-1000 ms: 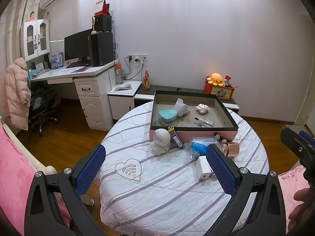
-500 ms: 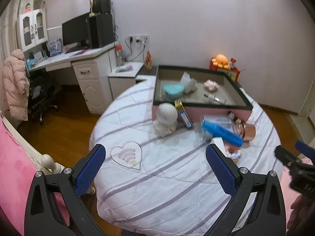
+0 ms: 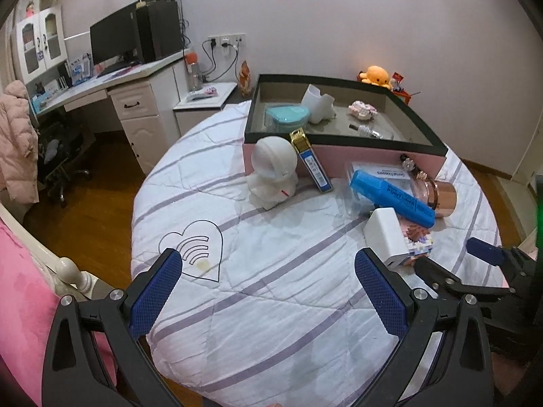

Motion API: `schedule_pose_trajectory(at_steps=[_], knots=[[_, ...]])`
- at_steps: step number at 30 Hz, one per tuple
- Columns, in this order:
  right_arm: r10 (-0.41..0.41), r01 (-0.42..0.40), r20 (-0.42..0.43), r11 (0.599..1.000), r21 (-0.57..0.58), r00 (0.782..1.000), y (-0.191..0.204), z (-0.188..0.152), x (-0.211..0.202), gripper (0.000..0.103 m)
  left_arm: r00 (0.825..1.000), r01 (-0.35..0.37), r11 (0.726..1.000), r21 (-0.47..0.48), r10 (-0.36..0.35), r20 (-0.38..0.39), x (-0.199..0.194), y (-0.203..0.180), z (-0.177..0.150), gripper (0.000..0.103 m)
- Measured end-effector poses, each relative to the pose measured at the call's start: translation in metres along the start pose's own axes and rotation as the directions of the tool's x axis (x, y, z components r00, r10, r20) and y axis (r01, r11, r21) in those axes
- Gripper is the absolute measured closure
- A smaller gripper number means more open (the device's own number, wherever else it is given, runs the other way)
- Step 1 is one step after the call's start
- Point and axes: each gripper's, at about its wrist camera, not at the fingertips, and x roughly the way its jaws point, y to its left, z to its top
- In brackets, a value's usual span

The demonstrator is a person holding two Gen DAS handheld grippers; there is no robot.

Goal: Organize rigid objects
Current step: 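Grasp the white power bank with the left tool while the right tool grasps the multicolour block ring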

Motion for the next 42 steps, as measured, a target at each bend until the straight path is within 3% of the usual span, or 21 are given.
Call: schedule_pose_trajectory(at_steps=[6, 11, 14, 21, 28, 30, 32, 33, 34, 36, 37, 38, 42], knots=[[0.046, -0.046, -0.020, 0.999, -0.018, 0.999, 0.006, 0.007, 0.021, 0.022, 1.000, 0.000, 1.000, 0.003, 0.000, -0.019, 0.010, -0.002, 0.000, 0.000], [0.030, -0.030, -0.012, 0.998, -0.052, 0.999, 0.013, 0.010, 0.032, 0.023, 1.000, 0.003, 1.000, 0.014, -0.002, -0.029, 0.016, -0.005, 0.001, 0.000], [0.035, -0.034, 0.003, 0.997, -0.064, 0.999, 0.011, 0.011, 0.030, 0.041, 0.999, 0.018, 1.000, 0.023, -0.017, -0.028, 0.017, -0.011, 0.002, 0.000], [0.022, -0.021, 0.008, 0.996, -0.081, 1.000, 0.002, 0.002, 0.019, 0.041, 0.995, 0.098, 0.993, 0.066, -0.096, -0.033, 0.021, -0.037, 0.004, 0.000], [-0.008, 0.010, 0.012, 0.992, -0.124, 1.000, -0.005, -0.002, 0.014, 0.041, 0.989, 0.133, 0.987, 0.085, -0.127, -0.074, 0.045, -0.062, 0.007, 0.001], [-0.002, 0.003, 0.012, 0.992, -0.124, 1.000, -0.007, -0.003, 0.013, 0.041, 0.988, 0.136, 0.987, 0.087, -0.128, -0.092, 0.055, -0.066, 0.008, 0.008], [0.004, -0.002, 0.011, 0.993, -0.122, 1.000, -0.010, -0.004, 0.012, 0.041, 0.981, 0.146, 0.986, 0.079, -0.135, -0.137, 0.070, -0.069, 0.007, 0.036], [0.008, -0.007, 0.010, 0.993, -0.119, 1.000, -0.011, -0.004, 0.012, 0.041, 0.975, 0.168, 0.984, 0.064, -0.156, -0.161, 0.079, -0.069, 0.006, 0.038], [0.013, -0.012, 0.010, 0.993, -0.116, 1.000, -0.012, -0.004, 0.011, 0.041, 0.979, 0.159, 0.984, 0.076, -0.147, -0.137, 0.078, -0.070, 0.005, 0.041], [0.025, -0.024, 0.010, 0.994, -0.109, 1.000, -0.013, -0.004, 0.008, 0.041, 0.979, 0.165, 0.983, 0.084, -0.153, -0.133, 0.077, -0.071, 0.005, 0.056], [0.030, -0.029, 0.010, 0.994, -0.106, 1.000, -0.014, -0.005, 0.007, 0.041, 0.972, 0.197, 0.978, 0.066, -0.187, -0.140, 0.075, -0.069, 0.005, 0.074], [0.041, -0.040, 0.008, 0.994, -0.099, 0.999, -0.015, -0.005, 0.005, 0.041, 0.968, 0.216, 0.975, 0.054, -0.206, -0.146, 0.075, -0.067, 0.006, 0.080], [0.106, -0.105, 0.008, 0.992, -0.066, 0.994, -0.019, -0.007, -0.004, 0.041, 0.965, 0.225, 0.974, 0.032, -0.218, -0.148, 0.069, -0.058, 0.005, 0.080]])
